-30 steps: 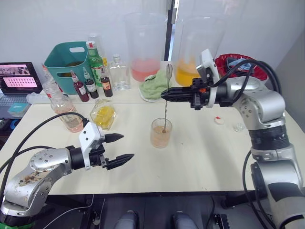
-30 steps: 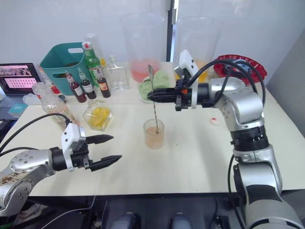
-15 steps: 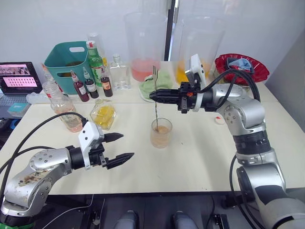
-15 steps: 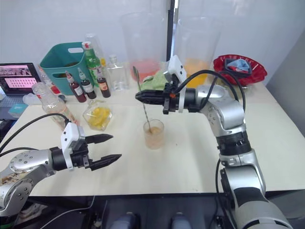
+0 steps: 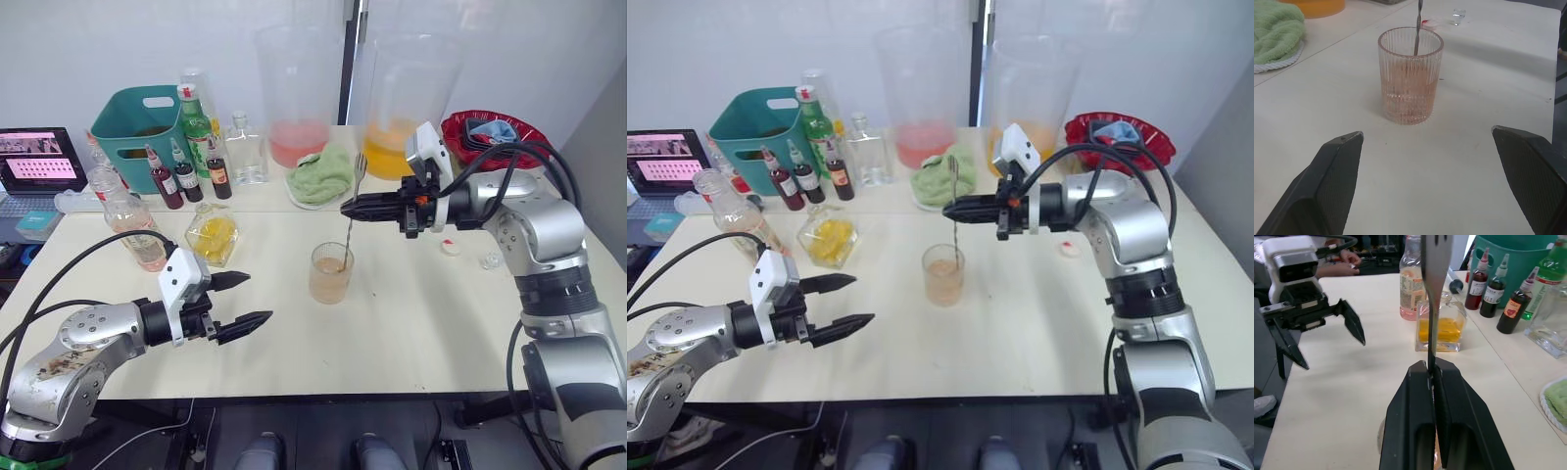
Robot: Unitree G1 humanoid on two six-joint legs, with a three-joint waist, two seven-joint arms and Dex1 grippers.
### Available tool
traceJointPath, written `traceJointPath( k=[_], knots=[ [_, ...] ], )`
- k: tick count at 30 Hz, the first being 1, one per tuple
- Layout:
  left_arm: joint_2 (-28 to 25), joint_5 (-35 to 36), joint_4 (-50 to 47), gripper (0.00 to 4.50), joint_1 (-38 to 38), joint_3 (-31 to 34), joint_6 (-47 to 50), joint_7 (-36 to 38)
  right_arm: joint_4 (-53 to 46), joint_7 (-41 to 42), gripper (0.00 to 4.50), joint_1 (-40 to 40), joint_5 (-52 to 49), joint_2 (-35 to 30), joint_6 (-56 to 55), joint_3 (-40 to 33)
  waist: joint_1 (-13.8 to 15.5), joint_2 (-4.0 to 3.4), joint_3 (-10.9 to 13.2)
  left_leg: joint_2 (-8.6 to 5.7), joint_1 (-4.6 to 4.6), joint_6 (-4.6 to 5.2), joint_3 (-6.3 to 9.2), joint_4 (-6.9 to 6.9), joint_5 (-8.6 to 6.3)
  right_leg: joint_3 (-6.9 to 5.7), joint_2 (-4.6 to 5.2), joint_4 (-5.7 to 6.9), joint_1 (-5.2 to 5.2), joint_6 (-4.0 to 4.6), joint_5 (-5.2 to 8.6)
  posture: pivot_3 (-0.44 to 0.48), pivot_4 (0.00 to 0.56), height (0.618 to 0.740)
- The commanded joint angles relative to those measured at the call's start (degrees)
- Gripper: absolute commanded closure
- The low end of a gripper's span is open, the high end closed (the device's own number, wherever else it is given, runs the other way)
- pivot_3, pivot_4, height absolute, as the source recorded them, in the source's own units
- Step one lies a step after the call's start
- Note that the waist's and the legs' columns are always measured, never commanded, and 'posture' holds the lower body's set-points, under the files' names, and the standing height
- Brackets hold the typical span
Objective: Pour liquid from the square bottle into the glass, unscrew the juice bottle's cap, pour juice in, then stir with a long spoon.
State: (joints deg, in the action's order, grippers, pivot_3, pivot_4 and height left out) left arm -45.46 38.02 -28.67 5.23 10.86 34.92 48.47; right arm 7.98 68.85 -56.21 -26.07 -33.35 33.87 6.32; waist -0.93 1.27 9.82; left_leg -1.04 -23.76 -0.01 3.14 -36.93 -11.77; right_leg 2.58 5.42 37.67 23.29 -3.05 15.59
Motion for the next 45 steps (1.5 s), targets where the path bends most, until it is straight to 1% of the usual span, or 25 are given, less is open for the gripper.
traceJointPath(
  k=[1,4,7,10,17,24,34,42,45],
  knots=[
    [-0.24,-0.11,-0.98,0.05,0.67,1.2,-1.43,0.19,-0.87,-1.71,4.5,-1.7,-0.99,2.33,-1.66,-2.13,-0.11,0.0,0.0,0.01,0.0,0.0,0.02,0.0,0.0,0.0,0.0,0.01,0.0,0.0,0.0,0.0,0.15,0.74],
    [-0.21,0.08,-1.23,0.05,0.64,1.42,-1.28,0.08,-1.01,-2.54,4.5,-1.14,-1.47,4.5,-2.59,-2.75,-0.09,0.0,0.0,0.0,0.0,0.0,0.05,0.02,0.0,0.0,0.01,0.02,0.02,0.0,0.0,0.0,0.15,0.74],
    [-0.24,0.17,-1.29,0.05,0.57,1.68,-1.3,0.04,-2.3,-3.59,4.5,-0.44,-2.87,6.56,-1.25,-3.31,-0.07,0.0,0.0,0.0,0.0,0.0,0.09,0.01,0.0,0.01,0.01,0.01,0.01,0.0,0.0,0.0,0.15,0.74],
    [-0.14,0.2,-1.41,0.05,0.33,1.87,-1.36,-0.02,-4.36,-3.62,4.5,0.32,-4.17,7.15,0.75,-3.45,-0.01,0.0,0.0,-0.01,0.0,0.0,0.12,0.01,0.0,0.01,0.02,0.02,0.02,0.0,0.0,0.0,0.15,0.74],
    [0.45,-0.38,-1.02,0.05,0.05,1.06,-2.35,0.33,-7.78,-2.22,4.5,0.3,-4.98,3.08,3.83,-3.72,-0.01,0.0,0.0,-0.01,0.0,0.0,0.16,0.02,0.0,0.0,0.02,0.01,0.02,0.0,0.0,0.0,0.15,0.74],
    [1.06,-1.23,0.16,0.05,0.75,-0.02,-3.73,0.62,-8.12,-3.2,4.5,-3.31,-7.01,0.76,5.14,-6.43,0.01,0.0,0.0,-0.01,0.0,0.0,0.11,0.01,0.0,0.0,0.02,0.0,0.01,0.0,0.0,0.0,0.15,0.74],
    [1.53,-1.71,1.24,0.05,1.53,-0.12,-4.26,1.33,-7.39,-3.21,4.5,-4.86,-7.75,-1.92,6.15,-7.76,0.08,0.0,0.0,-0.01,-0.01,0.0,0.06,0.01,0.0,0.0,0.02,0.0,0.0,0.0,0.0,0.0,0.15,0.74],
    [1.98,-1.98,1.63,0.05,1.93,-0.6,-4.68,1.44,-7.48,-3.64,4.5,-4.52,-7.87,-2.22,6.17,-7.5,0.05,0.0,0.0,0.0,-0.01,0.0,0.05,0.01,0.0,0.0,0.02,0.0,0.01,0.0,0.0,0.0,0.15,0.74],
    [1.91,-1.28,1.48,0.05,1.91,0.25,-4.76,1.6,-6.83,-5.52,4.5,-5.49,-11.12,-0.77,8.58,-10.24,0.08,0.0,0.0,0.0,-0.01,0.0,0.06,0.01,0.0,0.0,0.02,0.0,0.0,0.0,0.0,0.0,0.15,0.74]
  ],
)
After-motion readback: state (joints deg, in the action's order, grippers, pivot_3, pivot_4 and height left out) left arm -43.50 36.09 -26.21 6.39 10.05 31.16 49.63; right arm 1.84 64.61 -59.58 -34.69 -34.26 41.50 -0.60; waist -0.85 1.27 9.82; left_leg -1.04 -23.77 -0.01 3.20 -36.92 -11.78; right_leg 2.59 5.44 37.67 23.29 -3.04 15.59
